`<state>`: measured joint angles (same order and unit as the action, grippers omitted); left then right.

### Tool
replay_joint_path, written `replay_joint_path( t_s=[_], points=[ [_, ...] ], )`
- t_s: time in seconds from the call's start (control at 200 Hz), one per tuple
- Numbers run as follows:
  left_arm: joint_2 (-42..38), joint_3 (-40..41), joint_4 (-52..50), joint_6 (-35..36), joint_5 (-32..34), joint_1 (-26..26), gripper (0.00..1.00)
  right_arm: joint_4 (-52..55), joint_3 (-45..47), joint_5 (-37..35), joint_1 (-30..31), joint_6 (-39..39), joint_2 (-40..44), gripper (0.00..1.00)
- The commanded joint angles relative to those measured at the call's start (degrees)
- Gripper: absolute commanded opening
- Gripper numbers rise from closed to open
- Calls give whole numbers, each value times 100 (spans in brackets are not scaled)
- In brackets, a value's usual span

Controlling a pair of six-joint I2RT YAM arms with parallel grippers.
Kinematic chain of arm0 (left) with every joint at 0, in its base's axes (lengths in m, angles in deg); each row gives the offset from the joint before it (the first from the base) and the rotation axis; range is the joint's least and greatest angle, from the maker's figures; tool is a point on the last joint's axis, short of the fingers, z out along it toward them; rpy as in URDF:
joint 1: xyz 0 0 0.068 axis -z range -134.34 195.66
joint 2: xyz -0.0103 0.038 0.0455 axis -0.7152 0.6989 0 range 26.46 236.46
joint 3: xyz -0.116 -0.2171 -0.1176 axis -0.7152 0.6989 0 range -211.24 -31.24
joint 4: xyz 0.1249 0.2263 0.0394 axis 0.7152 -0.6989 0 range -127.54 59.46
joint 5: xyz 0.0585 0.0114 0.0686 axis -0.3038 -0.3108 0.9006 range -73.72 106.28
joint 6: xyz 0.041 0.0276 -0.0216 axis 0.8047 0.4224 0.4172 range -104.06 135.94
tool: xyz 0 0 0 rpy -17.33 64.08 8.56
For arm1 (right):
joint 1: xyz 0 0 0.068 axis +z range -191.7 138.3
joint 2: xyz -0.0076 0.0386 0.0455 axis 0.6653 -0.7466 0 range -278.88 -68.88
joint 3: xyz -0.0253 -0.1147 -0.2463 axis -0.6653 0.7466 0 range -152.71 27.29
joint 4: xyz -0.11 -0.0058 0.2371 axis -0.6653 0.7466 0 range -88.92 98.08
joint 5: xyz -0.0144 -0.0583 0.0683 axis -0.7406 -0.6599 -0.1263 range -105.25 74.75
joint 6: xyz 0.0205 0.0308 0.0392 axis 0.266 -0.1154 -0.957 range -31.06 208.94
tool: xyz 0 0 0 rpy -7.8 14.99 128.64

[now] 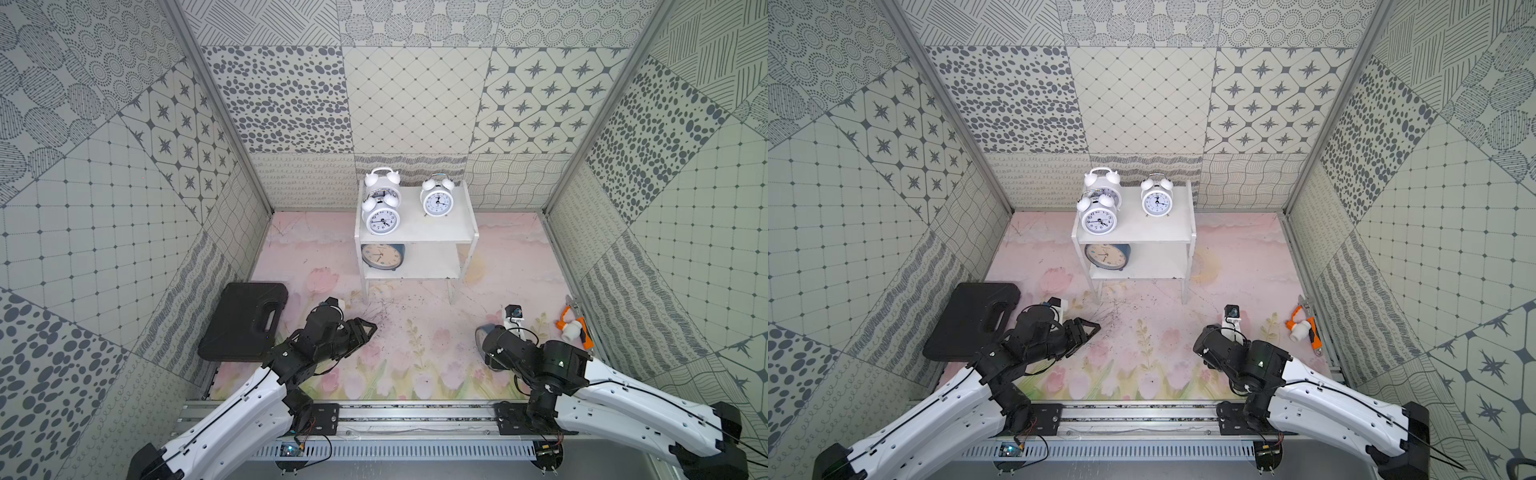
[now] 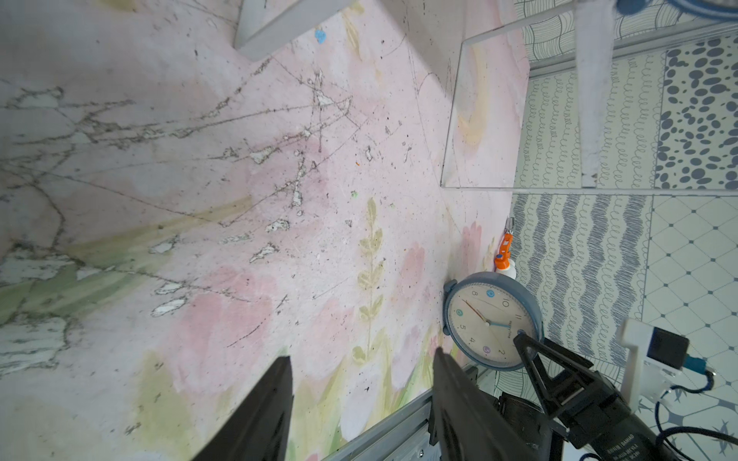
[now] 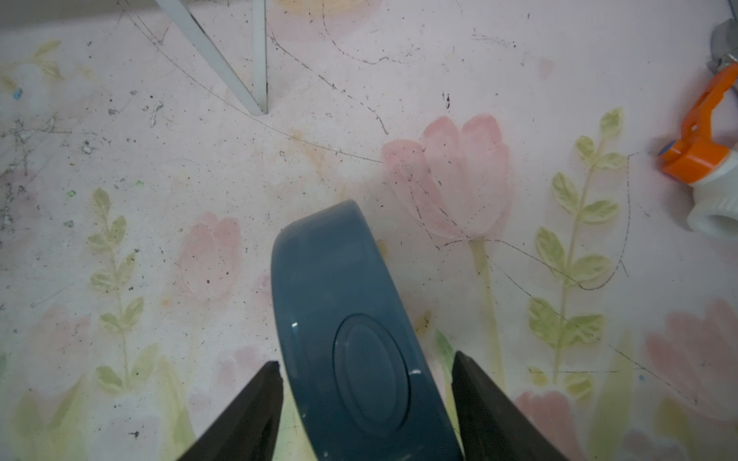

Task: Place the alarm clocks on the shelf by style
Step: Pick up the alarm from the center of the board.

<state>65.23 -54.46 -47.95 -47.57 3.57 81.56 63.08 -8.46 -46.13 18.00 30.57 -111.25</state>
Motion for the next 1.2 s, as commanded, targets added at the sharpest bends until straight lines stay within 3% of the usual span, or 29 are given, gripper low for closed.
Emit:
replay_joint_path(
  t_s=[0.0, 0.43, 0.665, 0.765, 0.875, 1.041, 1.196],
  points=[
    [1, -78, 345, 145, -49, 33, 59, -222, 152, 125, -13, -72, 8, 65],
    [-8, -151, 302, 215, 14, 27, 60, -367, 344, 129, -12, -106, 240, 38],
    [-236, -191, 73, 336, 101, 31, 62, -772, 215, 304, 218, 422, 480, 30],
    [-354, -131, 341, 424, -188, 26, 65, -1546, 165, 1013, 326, 1251, 648, 29],
    [-462, 194, 1564, 315, -1153, -30, 69, -2668, 151, 2396, 367, 2109, 861, 30],
    [-491, 588, 3751, -239, -2304, -33, 77, -3463, -120, 3762, 326, 2705, 890, 37],
    [-492, 580, 4581, -360, -2855, -30, 87, -3845, -573, 5126, 34, 2927, 150, 34]
  ],
)
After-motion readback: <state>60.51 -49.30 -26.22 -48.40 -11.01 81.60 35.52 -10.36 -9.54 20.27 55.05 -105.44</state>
